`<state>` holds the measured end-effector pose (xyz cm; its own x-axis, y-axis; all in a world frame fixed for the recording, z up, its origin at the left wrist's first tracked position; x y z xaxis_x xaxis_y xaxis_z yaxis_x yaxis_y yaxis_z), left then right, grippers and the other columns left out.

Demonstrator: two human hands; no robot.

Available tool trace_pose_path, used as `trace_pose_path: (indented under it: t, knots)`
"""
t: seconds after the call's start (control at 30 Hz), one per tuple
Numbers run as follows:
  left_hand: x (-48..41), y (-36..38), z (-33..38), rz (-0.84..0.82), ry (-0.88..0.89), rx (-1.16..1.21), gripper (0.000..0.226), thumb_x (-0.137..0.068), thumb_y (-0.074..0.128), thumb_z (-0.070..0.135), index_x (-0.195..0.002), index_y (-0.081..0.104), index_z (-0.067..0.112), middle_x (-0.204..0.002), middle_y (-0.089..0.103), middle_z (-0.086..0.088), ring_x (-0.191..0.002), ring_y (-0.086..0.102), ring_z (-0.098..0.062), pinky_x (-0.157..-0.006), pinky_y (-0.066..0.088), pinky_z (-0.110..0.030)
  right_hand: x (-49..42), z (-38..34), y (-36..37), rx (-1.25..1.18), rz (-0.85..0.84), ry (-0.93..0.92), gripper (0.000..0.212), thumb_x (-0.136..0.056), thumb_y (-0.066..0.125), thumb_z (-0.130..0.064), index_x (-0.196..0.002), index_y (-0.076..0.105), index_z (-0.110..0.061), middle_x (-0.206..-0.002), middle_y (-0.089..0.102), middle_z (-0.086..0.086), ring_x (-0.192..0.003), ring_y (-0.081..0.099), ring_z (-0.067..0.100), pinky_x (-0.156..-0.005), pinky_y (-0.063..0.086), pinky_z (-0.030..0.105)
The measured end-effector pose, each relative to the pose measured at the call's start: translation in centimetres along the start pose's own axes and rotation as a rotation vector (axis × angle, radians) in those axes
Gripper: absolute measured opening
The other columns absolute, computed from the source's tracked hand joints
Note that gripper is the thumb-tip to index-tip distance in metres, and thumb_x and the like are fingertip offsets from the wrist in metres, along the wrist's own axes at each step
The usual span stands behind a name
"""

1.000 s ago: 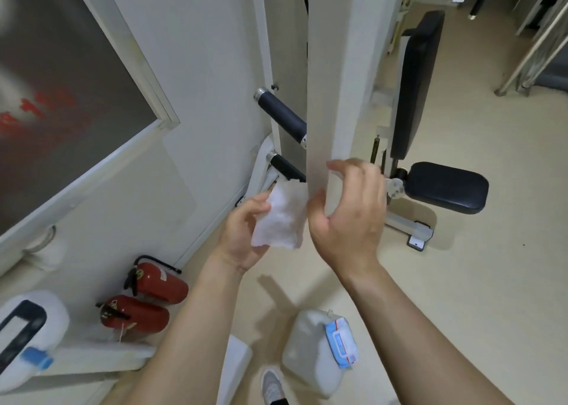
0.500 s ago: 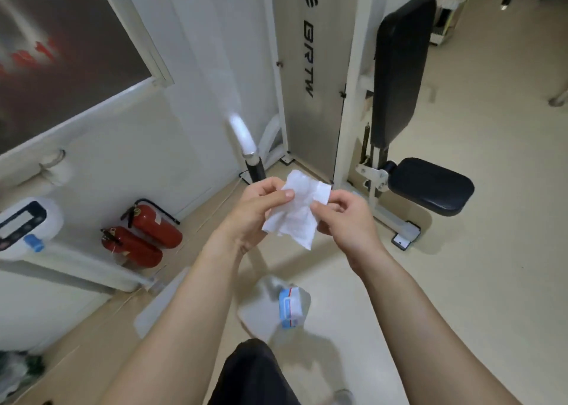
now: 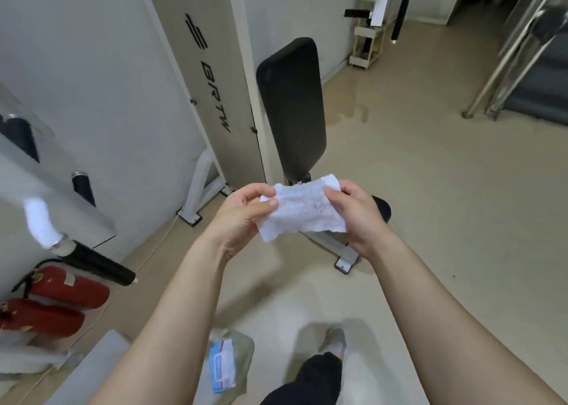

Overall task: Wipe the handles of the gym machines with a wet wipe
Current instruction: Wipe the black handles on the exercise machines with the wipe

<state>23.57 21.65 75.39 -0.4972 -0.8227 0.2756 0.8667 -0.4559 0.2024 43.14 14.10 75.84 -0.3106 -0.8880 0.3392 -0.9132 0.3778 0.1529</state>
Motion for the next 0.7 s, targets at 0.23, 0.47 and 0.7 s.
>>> trace_pose_path:
  t: [0.23,0.47,0.7]
  knots:
    - [-17.1,9.3,1.8,0.085,-0.013,-0.069,0.017,-0.075,0.079,0.013,-0.090,0.073,0.020,-0.099,0.071,-0.013,-0.092,0.065,-0.034,-0.083,0.046,-0.048,-14.8,-6.1,-12.1,0.076,0.052,-0.008,0.009,-0.093,0.067,-0.020,-0.100,0.064,-0.015,-0.089,0.073,0.005,-0.080,0.069,0.022,-0.075,0.055,0.039]
    - [-33.2,20.2,7.0,0.133,0.057,-0.312,0.019,-0.082,0.076,0.014,-0.095,0.073,0.027,-0.095,0.074,0.002,-0.090,0.068,-0.022,-0.077,0.053,-0.034,-27.2,-15.7,-25.2,0.167,-0.005,-0.006,0.017,-0.092,0.069,-0.015,-0.109,0.070,-0.012,-0.100,0.078,0.005,-0.090,0.075,0.020,-0.075,0.058,0.030]
    - [-49.9,29.8,11.4,0.270,0.203,-0.429,0.028,-0.077,0.081,0.020,-0.101,0.068,0.026,-0.096,0.066,-0.008,-0.093,0.066,-0.024,-0.093,0.054,-0.048,-43.0,-22.4,-36.9,0.189,-0.076,-0.020,0.062,-0.075,0.080,-0.051,-0.100,0.059,0.002,-0.089,0.053,0.005,-0.079,0.053,0.025,-0.078,0.046,0.040]
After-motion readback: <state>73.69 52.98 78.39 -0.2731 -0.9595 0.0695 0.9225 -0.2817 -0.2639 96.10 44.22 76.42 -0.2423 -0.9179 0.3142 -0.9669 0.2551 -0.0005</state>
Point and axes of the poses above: each hand's wrist, its own x-axis away from the middle knuckle, its own y-axis out of the palm, z = x × y, the point moved 6 cm from there along -x, towards the middle knuckle
